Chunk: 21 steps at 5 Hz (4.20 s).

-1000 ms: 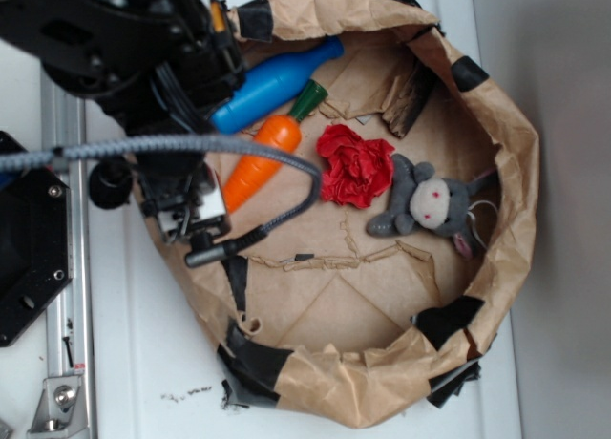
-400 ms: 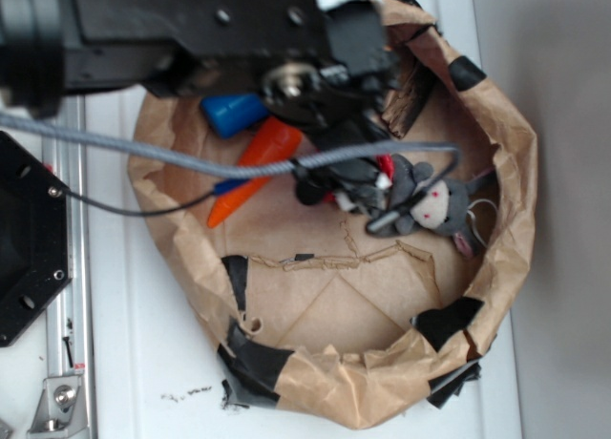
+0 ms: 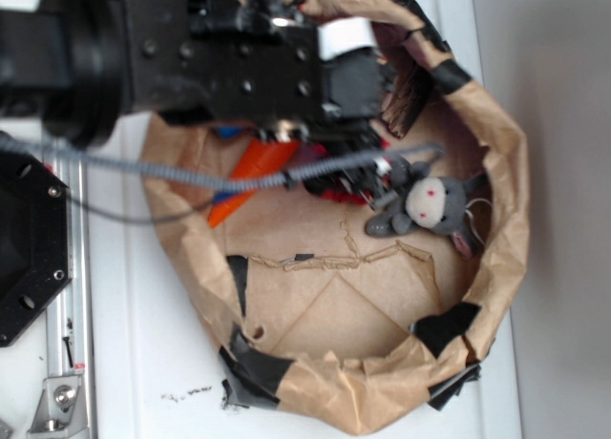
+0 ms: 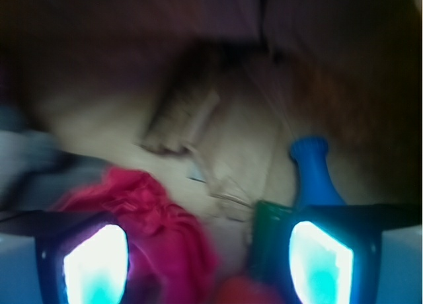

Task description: Grab the blue bottle.

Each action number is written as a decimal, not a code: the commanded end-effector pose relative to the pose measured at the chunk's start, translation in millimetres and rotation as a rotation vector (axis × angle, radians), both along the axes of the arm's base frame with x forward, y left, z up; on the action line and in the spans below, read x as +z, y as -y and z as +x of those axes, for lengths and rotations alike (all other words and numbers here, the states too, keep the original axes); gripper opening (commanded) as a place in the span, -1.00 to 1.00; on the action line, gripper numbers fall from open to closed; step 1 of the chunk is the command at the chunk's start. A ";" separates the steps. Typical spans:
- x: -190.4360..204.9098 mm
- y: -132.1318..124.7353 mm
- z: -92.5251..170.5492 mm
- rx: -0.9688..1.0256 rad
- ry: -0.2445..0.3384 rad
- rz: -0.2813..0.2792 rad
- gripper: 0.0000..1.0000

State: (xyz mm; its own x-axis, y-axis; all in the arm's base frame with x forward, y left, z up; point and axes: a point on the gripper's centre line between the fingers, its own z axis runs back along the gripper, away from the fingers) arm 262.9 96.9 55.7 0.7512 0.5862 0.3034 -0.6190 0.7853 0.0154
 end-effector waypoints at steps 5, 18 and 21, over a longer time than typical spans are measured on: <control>10.4 -49.6 -18.8 0.040 0.015 -0.026 1.00; -28.7 -57.9 -12.9 0.076 -0.131 -0.073 -1.00; 30.3 -33.4 -6.2 -0.057 -0.141 -0.005 -1.00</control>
